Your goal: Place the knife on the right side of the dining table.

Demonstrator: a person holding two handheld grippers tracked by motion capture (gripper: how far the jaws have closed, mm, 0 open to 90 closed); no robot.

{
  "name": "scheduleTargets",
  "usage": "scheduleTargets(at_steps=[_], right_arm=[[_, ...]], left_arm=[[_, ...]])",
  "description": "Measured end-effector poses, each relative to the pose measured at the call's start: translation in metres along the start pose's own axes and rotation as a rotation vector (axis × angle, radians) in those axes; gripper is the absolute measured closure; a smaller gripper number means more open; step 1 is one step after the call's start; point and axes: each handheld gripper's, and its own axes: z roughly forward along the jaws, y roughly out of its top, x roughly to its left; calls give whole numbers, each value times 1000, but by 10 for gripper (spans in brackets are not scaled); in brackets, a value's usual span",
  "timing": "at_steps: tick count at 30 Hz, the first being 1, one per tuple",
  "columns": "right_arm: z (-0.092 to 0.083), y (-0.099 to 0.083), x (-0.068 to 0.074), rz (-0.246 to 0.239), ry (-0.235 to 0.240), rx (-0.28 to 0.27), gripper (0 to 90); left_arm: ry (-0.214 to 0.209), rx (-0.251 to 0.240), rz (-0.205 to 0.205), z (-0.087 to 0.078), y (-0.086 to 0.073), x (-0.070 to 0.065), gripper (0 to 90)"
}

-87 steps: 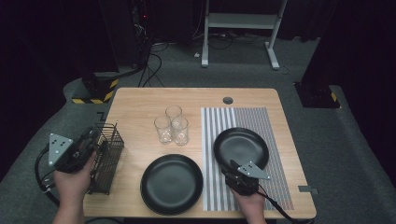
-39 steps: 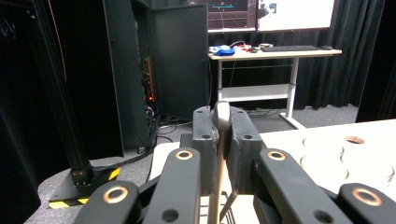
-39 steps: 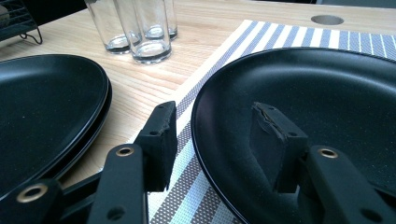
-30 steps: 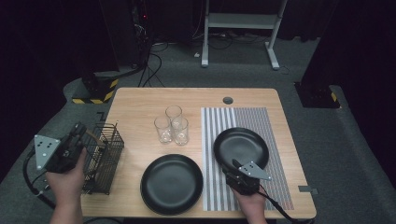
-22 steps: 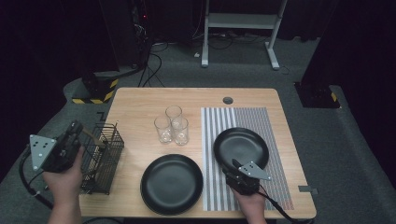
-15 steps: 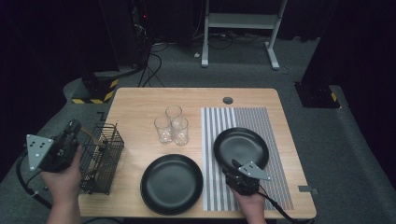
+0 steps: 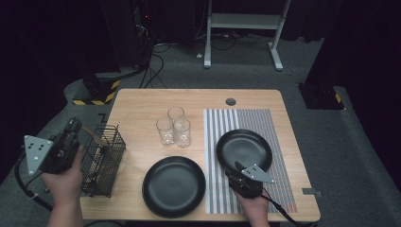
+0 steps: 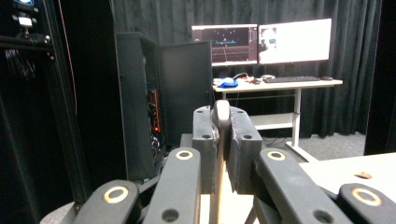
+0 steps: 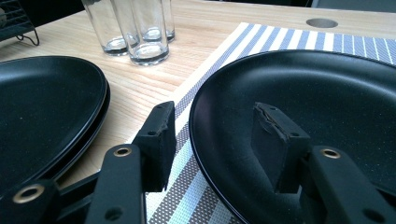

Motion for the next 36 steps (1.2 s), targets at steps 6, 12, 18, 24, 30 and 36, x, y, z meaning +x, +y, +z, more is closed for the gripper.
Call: scheduleTargets(at_steps=[6,12,18,24,30,36], right_arm=[[1,0,0,-1,0,1,501],[0,0,0,0,2,-1,501],[0,0,1,-4,4,-1,501],[0,0,1,-5,4,-1,501],[0,0,1,-7,3,0,501],[0,0,0,-9,3,-4,501]], left_arm=[[-6,-26,6,1,6,-4,832],[-10,-47,16,3,12,-9,832],[-15,-69,25,4,19,-14,832],[-23,-84,17,6,23,-17,832],[-35,-102,15,8,28,-21,832],[-52,-111,3,9,31,-26,832]])
